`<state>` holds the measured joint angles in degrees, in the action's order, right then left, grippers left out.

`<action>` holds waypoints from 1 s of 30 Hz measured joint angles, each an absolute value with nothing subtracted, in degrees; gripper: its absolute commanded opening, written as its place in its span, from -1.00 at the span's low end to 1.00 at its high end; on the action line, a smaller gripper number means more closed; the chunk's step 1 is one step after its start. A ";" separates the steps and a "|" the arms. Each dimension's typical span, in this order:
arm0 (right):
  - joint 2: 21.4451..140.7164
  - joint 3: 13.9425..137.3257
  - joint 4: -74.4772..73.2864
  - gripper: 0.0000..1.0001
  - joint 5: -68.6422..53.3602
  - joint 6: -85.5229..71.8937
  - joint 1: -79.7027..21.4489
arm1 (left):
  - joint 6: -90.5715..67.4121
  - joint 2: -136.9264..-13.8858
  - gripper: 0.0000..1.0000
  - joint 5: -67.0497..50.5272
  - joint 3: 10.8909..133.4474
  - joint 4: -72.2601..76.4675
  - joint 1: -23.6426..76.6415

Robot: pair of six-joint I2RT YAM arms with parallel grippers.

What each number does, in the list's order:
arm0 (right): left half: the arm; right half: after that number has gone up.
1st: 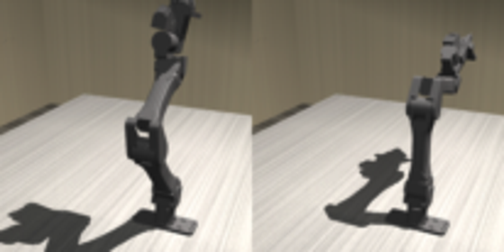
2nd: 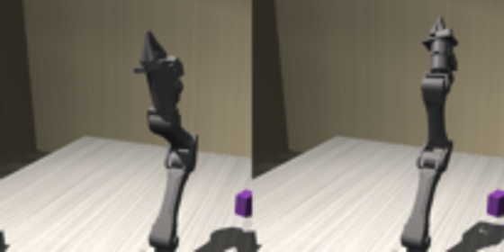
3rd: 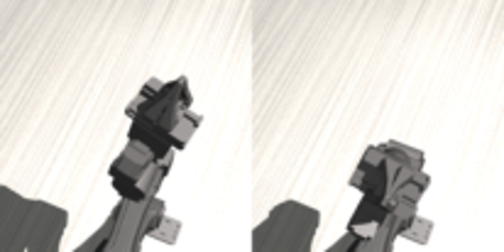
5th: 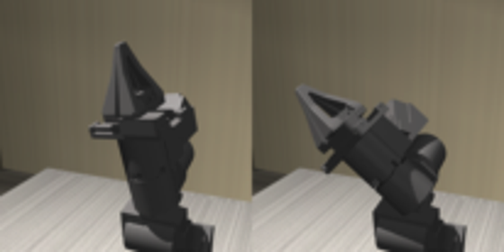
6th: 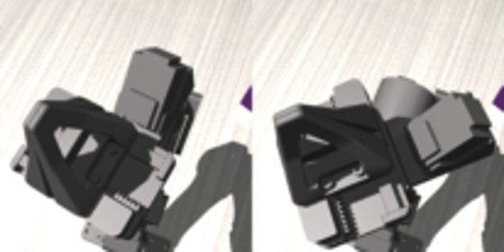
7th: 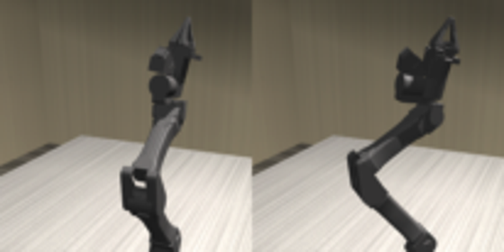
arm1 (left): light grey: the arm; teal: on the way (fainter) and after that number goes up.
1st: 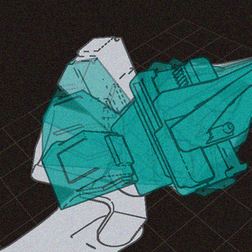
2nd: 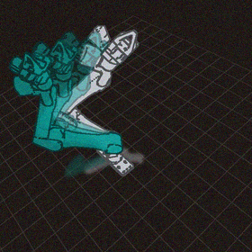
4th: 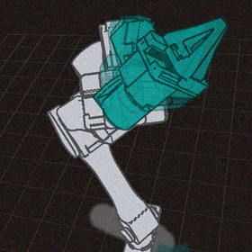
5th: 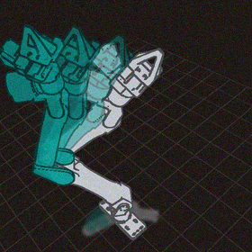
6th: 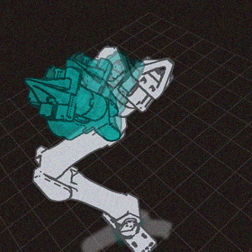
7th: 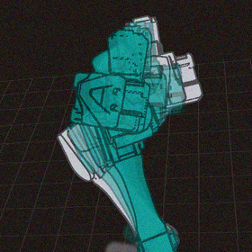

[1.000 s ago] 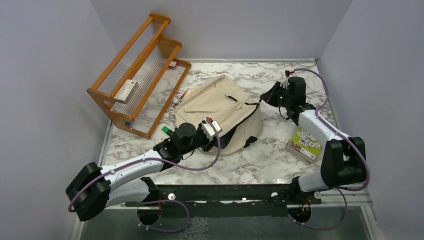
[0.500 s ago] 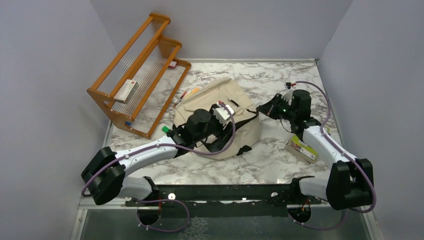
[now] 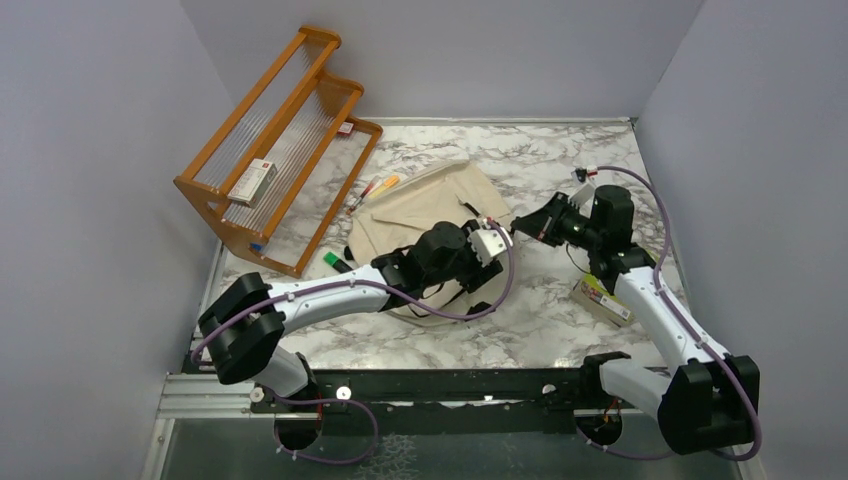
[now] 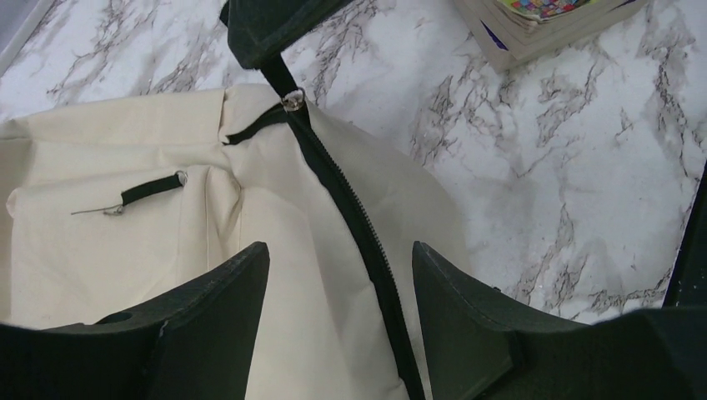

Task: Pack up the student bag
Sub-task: Unzip the student bag at the center of the board.

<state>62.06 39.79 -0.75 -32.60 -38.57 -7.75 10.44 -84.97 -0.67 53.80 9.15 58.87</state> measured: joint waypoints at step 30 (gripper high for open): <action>57.43 38.70 -6.57 -0.99 -30.83 -40.07 -8.58 | 17.45 -86.78 -1.00 -2.13 51.57 8.97 62.17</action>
<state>57.43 38.70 -6.57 -30.83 -40.07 -8.58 17.45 -86.78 -2.13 51.57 8.97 62.17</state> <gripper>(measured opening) 0.011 0.019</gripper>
